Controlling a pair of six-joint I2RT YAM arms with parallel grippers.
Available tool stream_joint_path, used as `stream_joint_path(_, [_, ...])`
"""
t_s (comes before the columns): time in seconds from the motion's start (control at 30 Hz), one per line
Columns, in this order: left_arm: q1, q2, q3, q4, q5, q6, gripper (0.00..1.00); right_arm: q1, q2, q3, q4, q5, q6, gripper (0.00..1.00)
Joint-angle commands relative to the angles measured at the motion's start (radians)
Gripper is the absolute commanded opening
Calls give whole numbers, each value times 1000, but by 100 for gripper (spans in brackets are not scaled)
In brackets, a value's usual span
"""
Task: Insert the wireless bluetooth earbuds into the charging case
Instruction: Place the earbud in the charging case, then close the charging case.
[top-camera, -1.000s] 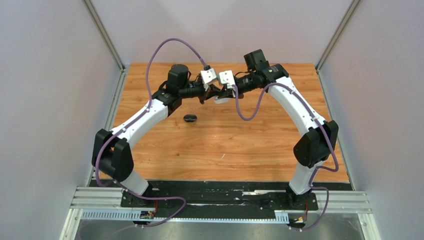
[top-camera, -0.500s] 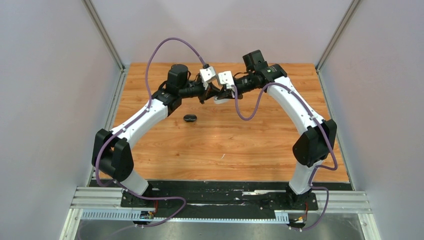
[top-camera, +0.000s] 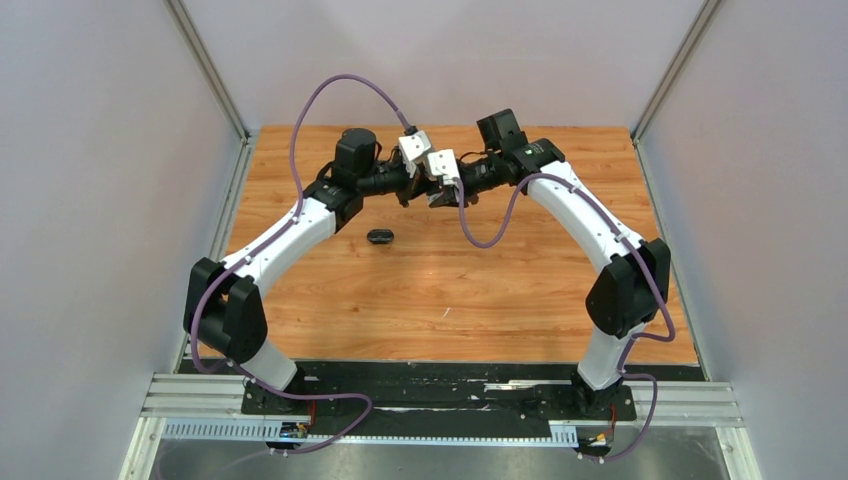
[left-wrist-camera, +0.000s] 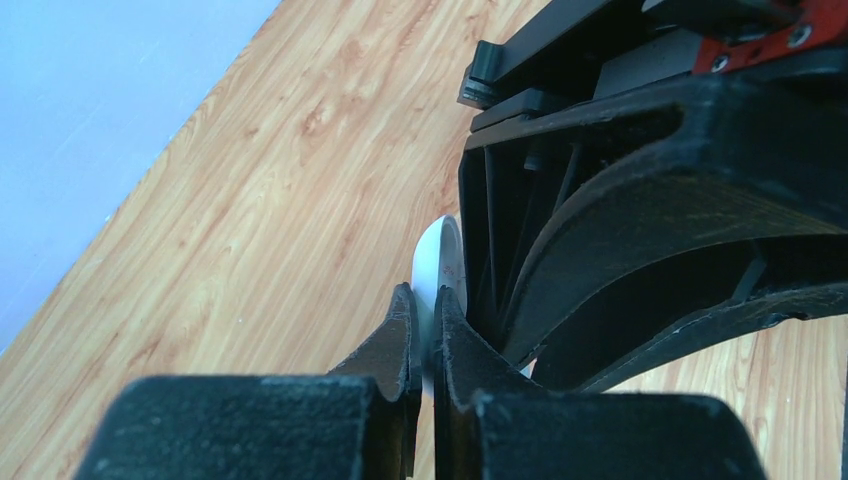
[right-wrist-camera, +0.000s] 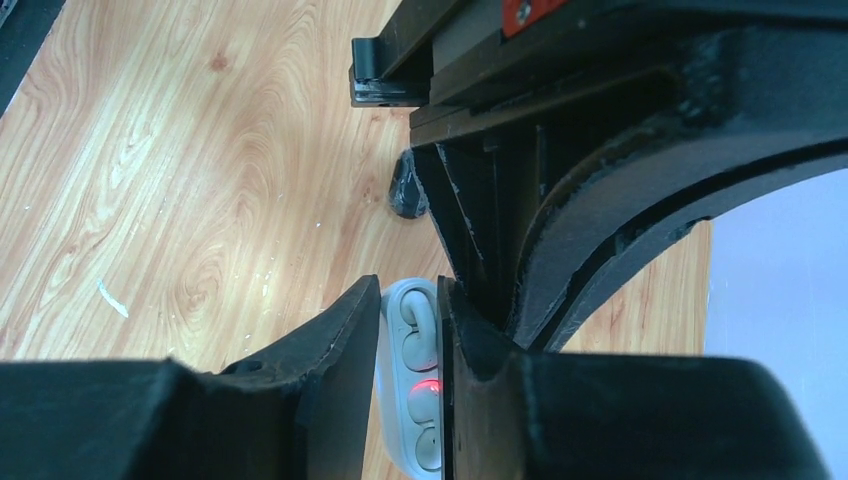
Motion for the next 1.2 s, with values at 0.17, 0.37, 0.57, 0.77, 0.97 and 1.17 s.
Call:
stream_joint_path(0.17, [-14, -36, 7, 63, 17, 16, 0, 2, -93, 18, 116, -1, 184, 35])
stream_joint_path(0.37, [-15, -29, -4, 70, 9, -6, 0, -14, -182, -74, 264, -69, 329, 42])
stream_joint_path(0.57, [-12, -34, -8, 69, -17, -8, 0, -53, -282, -212, 410, -59, 496, 47])
stream_joint_path(0.77, [-8, -46, -2, 48, -37, 27, 0, -179, -360, -283, 433, -74, 739, 57])
stream_joint_path(0.97, [-6, -68, -4, 93, -15, 74, 0, -299, -295, -337, 434, -242, 933, 63])
stream_joint_path(1.17, [-7, -96, -22, 151, 29, 147, 0, -295, -154, -280, 475, -394, 1069, 62])
